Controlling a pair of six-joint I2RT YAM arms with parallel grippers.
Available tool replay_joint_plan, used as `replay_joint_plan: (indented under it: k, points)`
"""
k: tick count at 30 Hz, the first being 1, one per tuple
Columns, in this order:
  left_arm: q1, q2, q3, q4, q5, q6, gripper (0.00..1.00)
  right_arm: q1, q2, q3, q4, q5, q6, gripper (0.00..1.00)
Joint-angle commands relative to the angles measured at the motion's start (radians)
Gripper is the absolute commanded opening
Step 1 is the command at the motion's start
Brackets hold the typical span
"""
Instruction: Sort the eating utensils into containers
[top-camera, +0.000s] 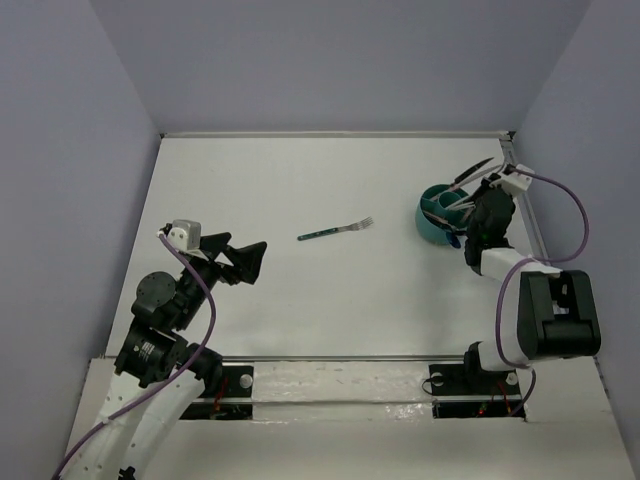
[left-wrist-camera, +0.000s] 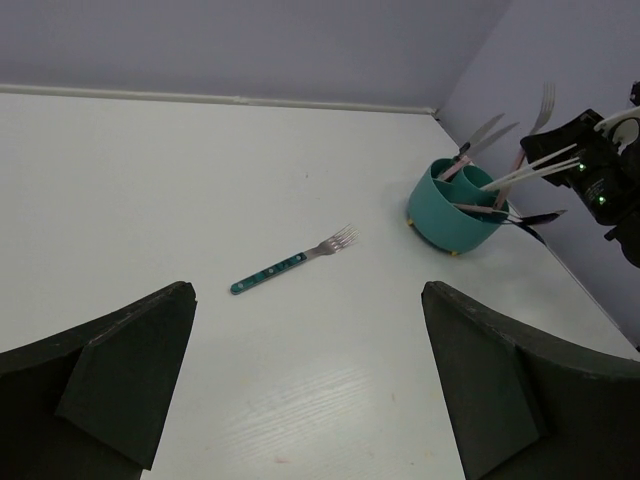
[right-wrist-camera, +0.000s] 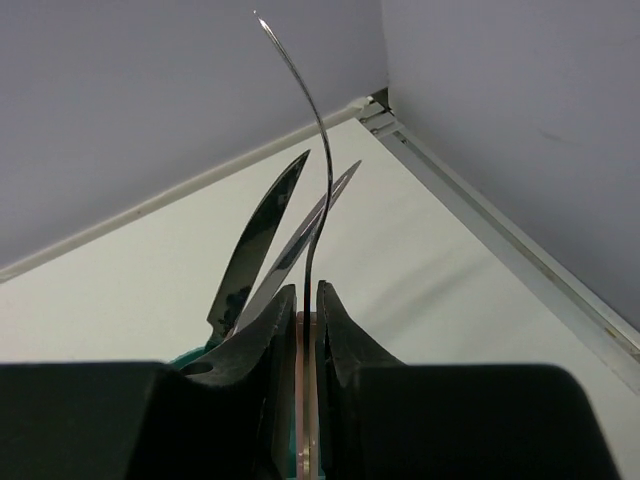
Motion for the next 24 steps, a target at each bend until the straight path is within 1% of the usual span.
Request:
replay_joint_plan:
  k: [1,9,13,18,24]
  points:
    - [-0.006,0.013,0.027,0.049,0.002,0.008,0.99,0.000,-0.100,0.028,0.066,0.000,0.007,0.00]
    - [-0.006,0.012,0.026,0.048,0.005,0.008,0.99,0.000,-0.122,-0.006,0.054,0.000,0.030,0.00]
    - [-0.006,0.009,0.024,0.048,0.003,0.007,0.99,0.000,-0.142,-0.003,0.063,0.052,0.006,0.00]
    - [-0.006,0.012,0.026,0.048,0.000,0.008,0.99,0.000,-0.087,0.031,0.080,0.066,-0.019,0.00]
    - [-0.006,0.010,0.024,0.049,0.002,0.007,0.99,0.000,-0.079,-0.029,0.083,0.033,0.021,0.00]
